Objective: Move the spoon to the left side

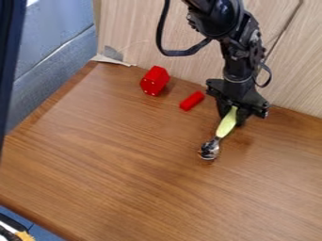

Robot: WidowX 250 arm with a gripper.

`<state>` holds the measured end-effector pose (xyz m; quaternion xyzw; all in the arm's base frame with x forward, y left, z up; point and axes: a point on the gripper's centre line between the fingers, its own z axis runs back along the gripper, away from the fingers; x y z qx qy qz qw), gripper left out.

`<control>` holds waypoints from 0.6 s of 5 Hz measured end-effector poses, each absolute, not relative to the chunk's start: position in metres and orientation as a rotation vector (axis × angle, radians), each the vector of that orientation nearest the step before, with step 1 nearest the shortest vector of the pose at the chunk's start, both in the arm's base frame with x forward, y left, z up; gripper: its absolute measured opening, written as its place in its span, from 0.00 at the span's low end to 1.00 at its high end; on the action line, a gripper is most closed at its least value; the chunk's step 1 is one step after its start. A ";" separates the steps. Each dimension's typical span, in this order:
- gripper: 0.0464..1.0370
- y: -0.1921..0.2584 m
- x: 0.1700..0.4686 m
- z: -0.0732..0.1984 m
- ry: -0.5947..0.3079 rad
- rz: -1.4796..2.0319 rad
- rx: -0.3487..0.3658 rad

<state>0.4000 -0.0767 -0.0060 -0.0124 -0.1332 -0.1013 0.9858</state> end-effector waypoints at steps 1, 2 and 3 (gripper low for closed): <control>0.37 -0.063 0.395 0.024 -0.297 -0.252 -0.016; 0.37 -0.036 0.377 0.045 -0.317 -0.253 0.009; 0.37 -0.007 0.357 0.048 -0.296 -0.263 0.026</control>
